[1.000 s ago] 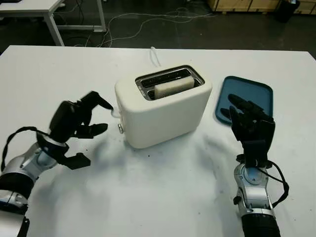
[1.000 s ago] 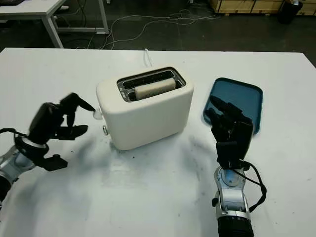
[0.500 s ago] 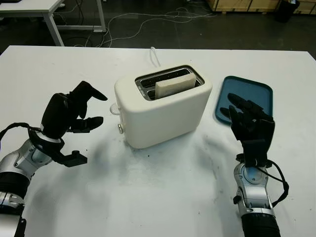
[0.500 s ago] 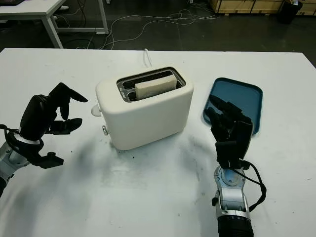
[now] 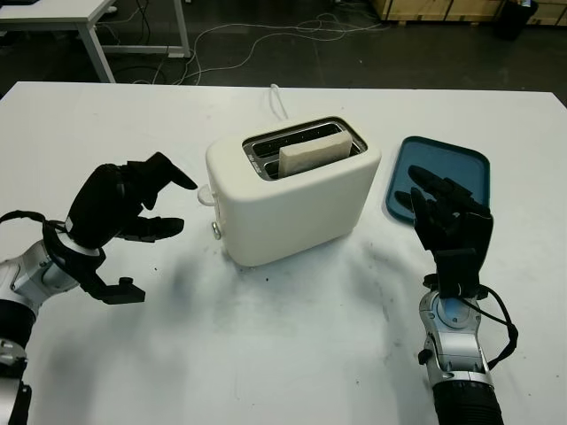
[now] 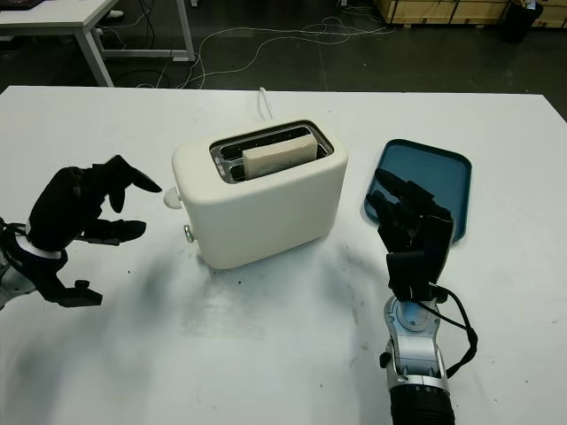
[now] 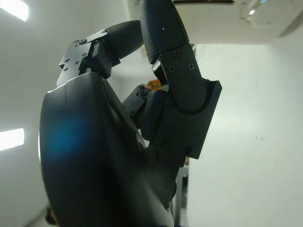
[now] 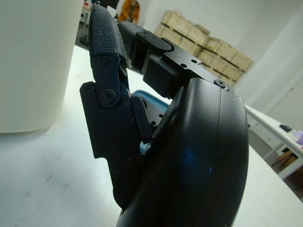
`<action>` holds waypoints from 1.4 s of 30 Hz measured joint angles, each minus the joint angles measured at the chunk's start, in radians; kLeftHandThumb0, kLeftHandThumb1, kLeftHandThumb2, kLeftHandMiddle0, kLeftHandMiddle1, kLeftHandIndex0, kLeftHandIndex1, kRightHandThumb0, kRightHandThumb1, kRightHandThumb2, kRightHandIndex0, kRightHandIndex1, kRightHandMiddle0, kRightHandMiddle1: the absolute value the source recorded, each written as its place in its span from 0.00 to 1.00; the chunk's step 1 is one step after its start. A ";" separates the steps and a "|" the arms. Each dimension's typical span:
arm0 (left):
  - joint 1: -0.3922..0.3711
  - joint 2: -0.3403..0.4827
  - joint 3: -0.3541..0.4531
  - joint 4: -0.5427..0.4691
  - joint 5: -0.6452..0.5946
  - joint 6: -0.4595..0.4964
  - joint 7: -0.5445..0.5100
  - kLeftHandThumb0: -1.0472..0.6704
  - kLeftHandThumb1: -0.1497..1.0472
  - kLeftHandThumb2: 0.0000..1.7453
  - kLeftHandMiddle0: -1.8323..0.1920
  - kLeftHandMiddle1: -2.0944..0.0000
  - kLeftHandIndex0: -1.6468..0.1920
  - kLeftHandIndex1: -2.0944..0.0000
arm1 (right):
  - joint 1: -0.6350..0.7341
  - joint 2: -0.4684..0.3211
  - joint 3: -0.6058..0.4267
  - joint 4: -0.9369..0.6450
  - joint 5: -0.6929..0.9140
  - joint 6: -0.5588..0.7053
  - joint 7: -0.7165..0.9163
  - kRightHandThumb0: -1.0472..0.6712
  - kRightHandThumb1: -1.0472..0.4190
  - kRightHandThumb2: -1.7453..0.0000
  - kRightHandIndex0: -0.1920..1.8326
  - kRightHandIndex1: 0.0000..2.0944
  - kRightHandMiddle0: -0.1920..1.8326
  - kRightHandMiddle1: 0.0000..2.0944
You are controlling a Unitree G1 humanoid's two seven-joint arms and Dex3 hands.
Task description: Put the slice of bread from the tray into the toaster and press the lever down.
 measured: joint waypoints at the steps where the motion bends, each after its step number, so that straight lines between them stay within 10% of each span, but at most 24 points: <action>1: -0.011 0.005 -0.010 0.005 0.013 0.006 0.000 0.13 0.89 0.50 0.39 0.17 0.89 0.26 | 0.000 0.000 0.000 0.000 0.000 0.000 0.000 0.19 0.09 0.90 0.68 0.00 0.61 0.00; 42: -0.066 -0.004 -0.236 0.135 0.058 0.136 0.030 0.08 0.89 0.47 0.32 0.17 0.78 0.23 | 0.011 -0.005 0.002 -0.012 0.008 -0.019 0.003 0.18 0.09 0.90 0.68 0.00 0.61 0.00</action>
